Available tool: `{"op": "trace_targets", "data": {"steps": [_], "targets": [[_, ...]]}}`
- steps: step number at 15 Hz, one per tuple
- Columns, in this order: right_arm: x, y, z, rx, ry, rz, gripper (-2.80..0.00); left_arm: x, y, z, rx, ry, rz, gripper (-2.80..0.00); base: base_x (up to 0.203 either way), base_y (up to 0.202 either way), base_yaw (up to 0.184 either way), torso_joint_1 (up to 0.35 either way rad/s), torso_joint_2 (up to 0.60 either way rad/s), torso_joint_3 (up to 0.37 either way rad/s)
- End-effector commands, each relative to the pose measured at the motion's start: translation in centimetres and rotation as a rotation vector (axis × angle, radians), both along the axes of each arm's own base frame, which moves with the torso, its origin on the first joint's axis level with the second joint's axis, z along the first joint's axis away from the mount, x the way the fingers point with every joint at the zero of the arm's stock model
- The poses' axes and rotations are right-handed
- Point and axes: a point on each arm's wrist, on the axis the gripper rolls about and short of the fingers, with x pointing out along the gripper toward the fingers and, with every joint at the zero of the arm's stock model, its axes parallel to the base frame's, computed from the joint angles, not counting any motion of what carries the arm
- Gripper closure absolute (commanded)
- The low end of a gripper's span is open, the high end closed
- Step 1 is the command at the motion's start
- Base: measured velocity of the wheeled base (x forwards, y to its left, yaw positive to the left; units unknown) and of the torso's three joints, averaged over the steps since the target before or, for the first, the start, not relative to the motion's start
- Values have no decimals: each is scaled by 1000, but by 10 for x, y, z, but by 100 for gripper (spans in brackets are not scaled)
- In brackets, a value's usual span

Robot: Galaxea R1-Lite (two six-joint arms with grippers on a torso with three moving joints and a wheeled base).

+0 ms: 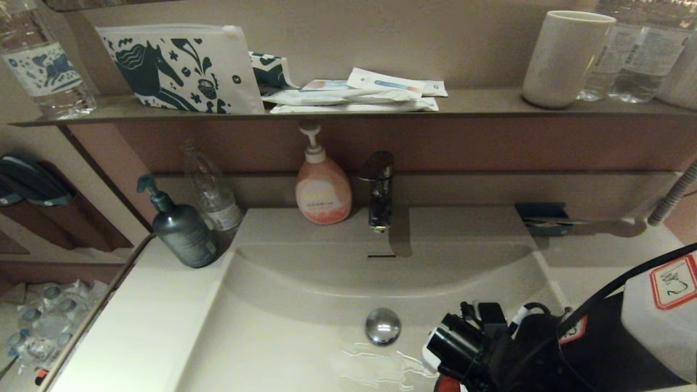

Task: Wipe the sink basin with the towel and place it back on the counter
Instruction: Wipe the sink

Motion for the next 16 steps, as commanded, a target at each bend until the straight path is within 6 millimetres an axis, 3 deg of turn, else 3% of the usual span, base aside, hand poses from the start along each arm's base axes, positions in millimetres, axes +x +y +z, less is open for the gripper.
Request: {"op": "trace_targets", "data": {"steps": [1,6,9,12,16], "targets": [[-8,4,-13,2,57,4,0,0,0,0,1,0,0,0,0,0,0,0,0,0],[-8,32,-14,149,124,51,0,0,0,0,1,0,0,0,0,0,0,0,0,0],[-6,61,-21,178,103,108,0,0,0,0,1,0,0,0,0,0,0,0,0,0],[-11,92,-11,235,57,183,0,0,0,0,1,0,0,0,0,0,0,0,0,0],[5,122,-6,312,2,199,0,0,0,0,1,0,0,0,0,0,0,0,0,0]]}}
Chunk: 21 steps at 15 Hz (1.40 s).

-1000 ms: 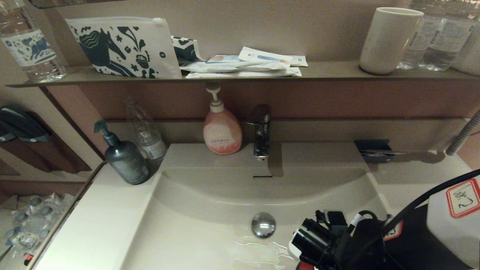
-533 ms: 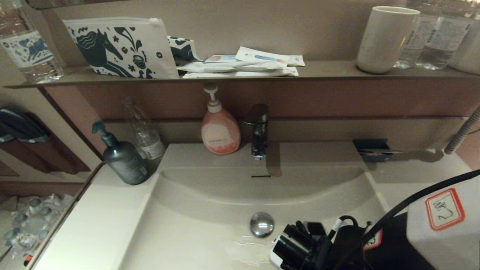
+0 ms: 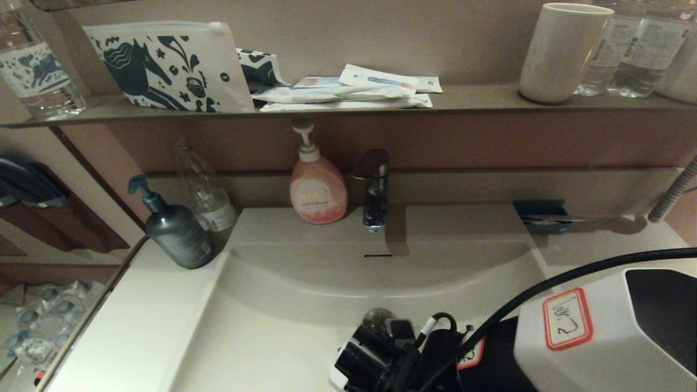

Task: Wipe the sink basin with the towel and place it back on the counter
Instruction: Wipe the sink

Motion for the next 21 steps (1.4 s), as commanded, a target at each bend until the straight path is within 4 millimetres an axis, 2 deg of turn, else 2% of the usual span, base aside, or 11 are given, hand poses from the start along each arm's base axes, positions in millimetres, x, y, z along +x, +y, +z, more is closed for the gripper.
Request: {"op": "trace_targets", "data": {"steps": [1,4,11,14,16,21], "targets": [[8,14,-3,24,-26,-3,0,0,0,0,1,0,0,0,0,0,0,0,0,0],[20,45,1,93,-74,31,0,0,0,0,1,0,0,0,0,0,0,0,0,0],[27,115,1,149,-140,147,0,0,0,0,1,0,0,0,0,0,0,0,0,0],[34,134,-4,142,-357,187,0,0,0,0,1,0,0,0,0,0,0,0,0,0],[45,142,-5,128,-536,206,0,0,0,0,1,0,0,0,0,0,0,0,0,0],[77,131,3,75,-673,172,0,0,0,0,1,0,0,0,0,0,0,0,0,0]]}}
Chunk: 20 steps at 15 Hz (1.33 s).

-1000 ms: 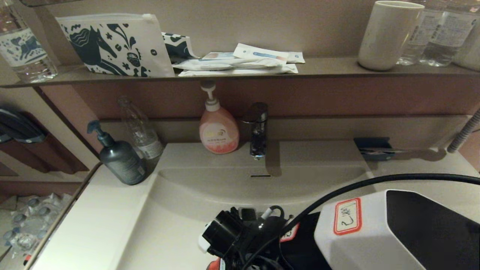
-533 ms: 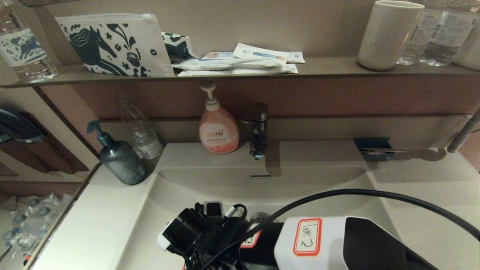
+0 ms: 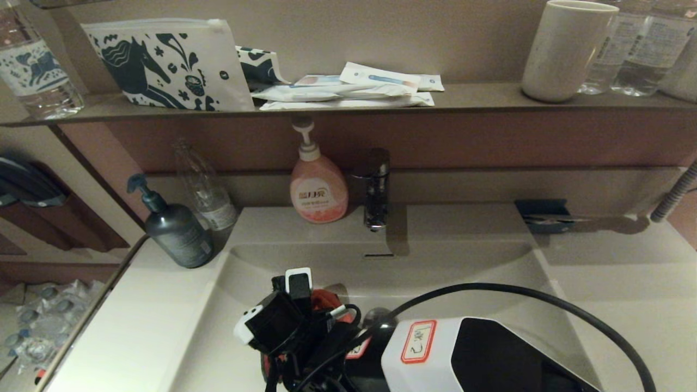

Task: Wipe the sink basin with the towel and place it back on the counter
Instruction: Wipe the sink

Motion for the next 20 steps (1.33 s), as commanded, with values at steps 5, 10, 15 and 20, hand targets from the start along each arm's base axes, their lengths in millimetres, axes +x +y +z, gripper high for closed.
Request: {"op": "trace_targets", "data": {"steps": [5,10,15,20], "targets": [[17,-39,28,-106,-5,-74,0,0,0,0,0,0,0,0,0,0,0,0,0,0],[18,-85,39,-197,33,-149,0,0,0,0,0,0,0,0,0,0,0,0,0,0],[14,-138,43,-275,73,-265,0,0,0,0,0,0,0,0,0,0,0,0,0,0],[4,-196,43,-357,148,-348,0,0,0,0,0,0,0,0,0,0,0,0,0,0]]}}
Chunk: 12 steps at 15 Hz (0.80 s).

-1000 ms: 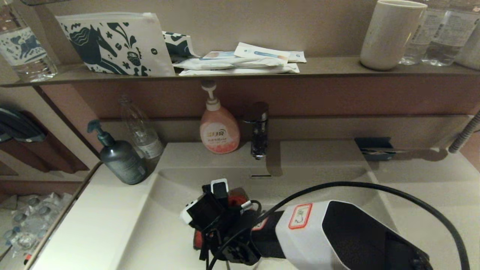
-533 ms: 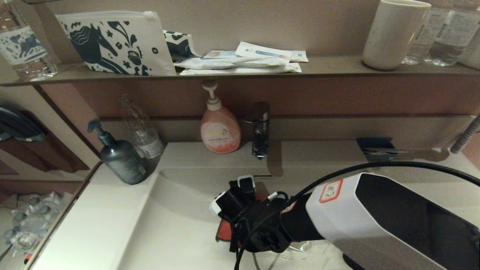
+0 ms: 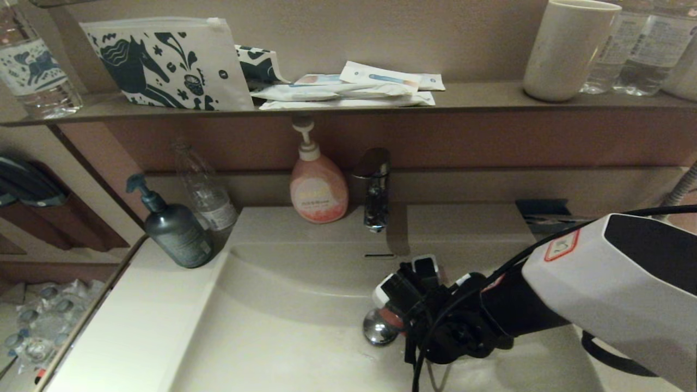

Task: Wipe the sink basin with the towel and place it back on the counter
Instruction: Wipe the sink

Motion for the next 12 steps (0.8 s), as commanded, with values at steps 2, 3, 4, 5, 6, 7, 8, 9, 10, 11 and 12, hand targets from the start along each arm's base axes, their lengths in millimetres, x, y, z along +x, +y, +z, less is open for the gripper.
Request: {"op": "trace_targets", "data": {"steps": [2,3,4,5,6,7,8,9,10,11,12], "targets": [[-9,-25,16,-15,15,-37,0,0,0,0,0,-1,0,0,0,0,0,0,0,0],[-13,-30,16,-38,45,-38,0,0,0,0,0,-1,0,0,0,0,0,0,0,0],[-19,-34,13,-68,82,-38,0,0,0,0,0,-1,0,0,0,0,0,0,0,0],[-23,-37,10,-89,111,-33,0,0,0,0,0,-1,0,0,0,0,0,0,0,0],[-28,-40,6,-110,143,-27,0,0,0,0,0,-1,0,0,0,0,0,0,0,0],[-33,-41,1,-119,165,-23,0,0,0,0,0,-1,0,0,0,0,0,0,0,0],[-35,-40,-1,-105,173,-25,0,0,0,0,0,-1,0,0,0,0,0,0,0,0],[-41,-35,-3,-48,191,-28,0,0,0,0,0,-1,0,0,0,0,0,0,0,0],[-45,-30,-4,9,227,-16,0,0,0,0,0,-1,0,0,0,0,0,0,0,0],[-48,-24,-8,45,258,-4,0,0,0,0,0,-1,0,0,0,0,0,0,0,0],[-50,-19,-15,61,280,0,0,0,0,0,0,-1,0,0,0,0,0,0,0,0]]}}
